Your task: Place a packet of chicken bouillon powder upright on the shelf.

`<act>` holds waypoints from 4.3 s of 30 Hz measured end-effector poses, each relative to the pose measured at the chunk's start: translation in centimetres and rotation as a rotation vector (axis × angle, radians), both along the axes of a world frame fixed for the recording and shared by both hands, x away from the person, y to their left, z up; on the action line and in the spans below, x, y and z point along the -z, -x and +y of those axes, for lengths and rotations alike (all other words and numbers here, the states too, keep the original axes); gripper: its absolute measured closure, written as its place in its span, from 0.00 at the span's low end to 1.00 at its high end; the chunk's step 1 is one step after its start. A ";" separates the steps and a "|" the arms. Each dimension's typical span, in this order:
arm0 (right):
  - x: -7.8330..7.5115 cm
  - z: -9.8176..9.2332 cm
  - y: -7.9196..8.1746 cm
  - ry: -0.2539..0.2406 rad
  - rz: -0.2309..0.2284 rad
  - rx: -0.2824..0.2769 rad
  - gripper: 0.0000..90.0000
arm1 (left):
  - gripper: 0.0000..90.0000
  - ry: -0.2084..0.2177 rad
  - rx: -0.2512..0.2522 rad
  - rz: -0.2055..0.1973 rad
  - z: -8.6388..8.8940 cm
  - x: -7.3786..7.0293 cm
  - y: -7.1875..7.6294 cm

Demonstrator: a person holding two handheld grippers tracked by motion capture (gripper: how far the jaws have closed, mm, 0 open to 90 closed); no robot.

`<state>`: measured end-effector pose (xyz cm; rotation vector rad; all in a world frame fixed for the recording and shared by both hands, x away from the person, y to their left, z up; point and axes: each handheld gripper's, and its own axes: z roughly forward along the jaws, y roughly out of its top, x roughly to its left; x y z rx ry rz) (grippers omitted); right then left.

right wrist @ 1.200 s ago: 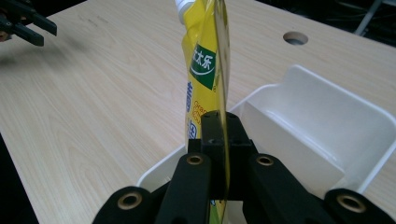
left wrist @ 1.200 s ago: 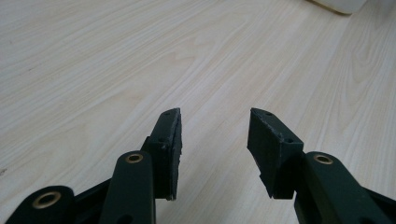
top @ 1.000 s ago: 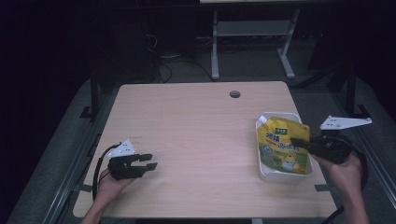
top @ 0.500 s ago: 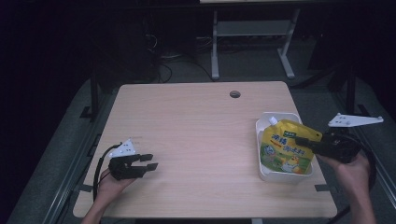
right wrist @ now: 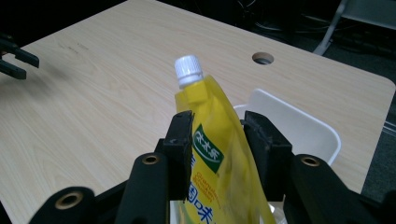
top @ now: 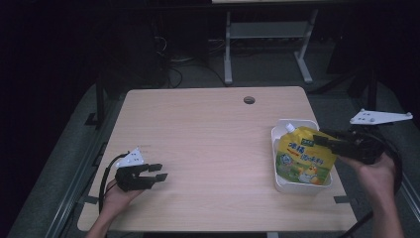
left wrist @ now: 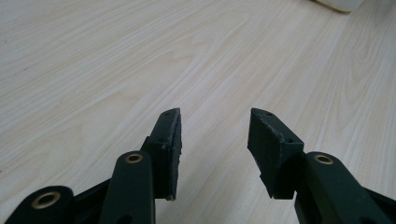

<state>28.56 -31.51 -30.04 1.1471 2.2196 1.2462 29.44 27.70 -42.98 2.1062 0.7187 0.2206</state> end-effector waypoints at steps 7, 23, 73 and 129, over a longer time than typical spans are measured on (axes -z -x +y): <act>-1.5 1.0 -0.5 -0.006 -0.026 -0.014 0.66 | 0.60 -0.001 0.000 0.001 0.0 0.0 0.0; -1.9 4.4 -1.4 -0.005 -0.027 -0.089 0.63 | 0.59 0.004 -0.002 -0.001 0.2 -0.1 0.0; 1.7 15.0 -3.4 -0.030 0.087 -0.277 0.47 | 0.53 0.013 -0.014 -0.012 0.5 -0.3 0.1; 6.0 22.3 -3.4 -0.027 0.168 -0.408 0.33 | 0.25 -0.004 -0.009 -0.027 -0.3 -0.6 0.3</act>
